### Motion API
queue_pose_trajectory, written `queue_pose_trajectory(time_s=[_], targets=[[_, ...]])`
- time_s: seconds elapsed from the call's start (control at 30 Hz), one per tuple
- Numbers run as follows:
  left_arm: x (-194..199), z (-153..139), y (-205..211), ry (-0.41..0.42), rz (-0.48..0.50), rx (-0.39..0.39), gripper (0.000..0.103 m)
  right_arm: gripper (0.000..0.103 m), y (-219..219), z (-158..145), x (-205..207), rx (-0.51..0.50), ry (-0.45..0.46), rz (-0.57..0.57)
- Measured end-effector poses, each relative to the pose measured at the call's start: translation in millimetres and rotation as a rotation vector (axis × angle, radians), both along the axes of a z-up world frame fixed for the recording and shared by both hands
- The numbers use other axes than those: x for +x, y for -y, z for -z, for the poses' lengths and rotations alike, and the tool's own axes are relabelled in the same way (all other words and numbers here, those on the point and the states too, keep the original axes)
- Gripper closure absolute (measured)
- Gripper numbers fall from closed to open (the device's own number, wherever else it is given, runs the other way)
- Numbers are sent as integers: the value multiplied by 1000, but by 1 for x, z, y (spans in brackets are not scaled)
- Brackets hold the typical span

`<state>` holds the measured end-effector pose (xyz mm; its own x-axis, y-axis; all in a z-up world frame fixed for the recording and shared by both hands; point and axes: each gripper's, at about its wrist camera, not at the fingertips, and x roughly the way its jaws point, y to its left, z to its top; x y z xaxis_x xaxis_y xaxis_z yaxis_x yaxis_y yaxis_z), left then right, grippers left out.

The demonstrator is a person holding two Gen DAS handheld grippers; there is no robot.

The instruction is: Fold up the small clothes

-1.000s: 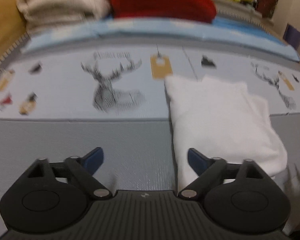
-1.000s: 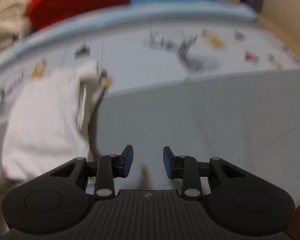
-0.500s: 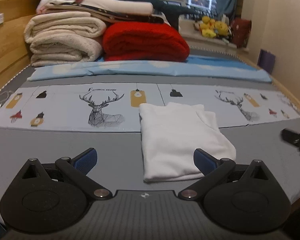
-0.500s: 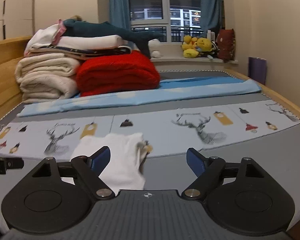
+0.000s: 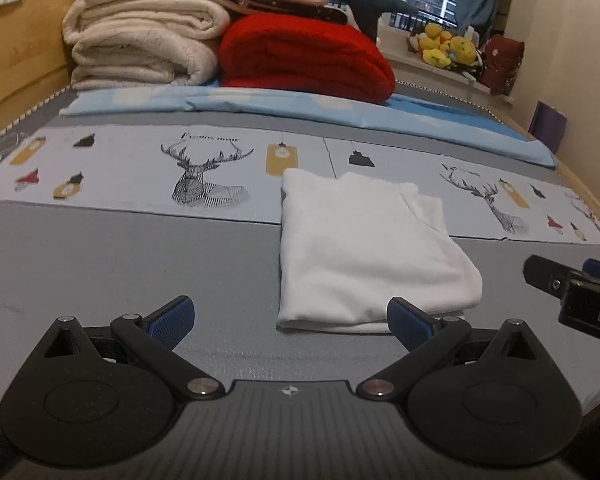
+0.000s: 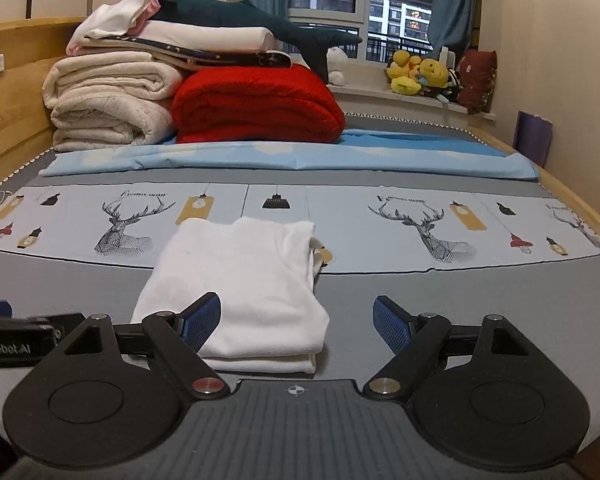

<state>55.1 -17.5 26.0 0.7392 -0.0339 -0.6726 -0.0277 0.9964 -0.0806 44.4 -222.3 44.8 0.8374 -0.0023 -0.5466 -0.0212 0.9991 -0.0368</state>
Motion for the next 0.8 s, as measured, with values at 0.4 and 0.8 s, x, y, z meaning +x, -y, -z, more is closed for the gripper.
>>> queue_pose_trajectory(time_s=[0.4, 0.8], targets=[[4, 2, 6, 5, 3, 12, 1, 19, -16, 6, 4, 27, -34, -32], [8, 7, 5, -19, 5, 8, 1, 19, -18, 9, 6, 40, -57, -49]])
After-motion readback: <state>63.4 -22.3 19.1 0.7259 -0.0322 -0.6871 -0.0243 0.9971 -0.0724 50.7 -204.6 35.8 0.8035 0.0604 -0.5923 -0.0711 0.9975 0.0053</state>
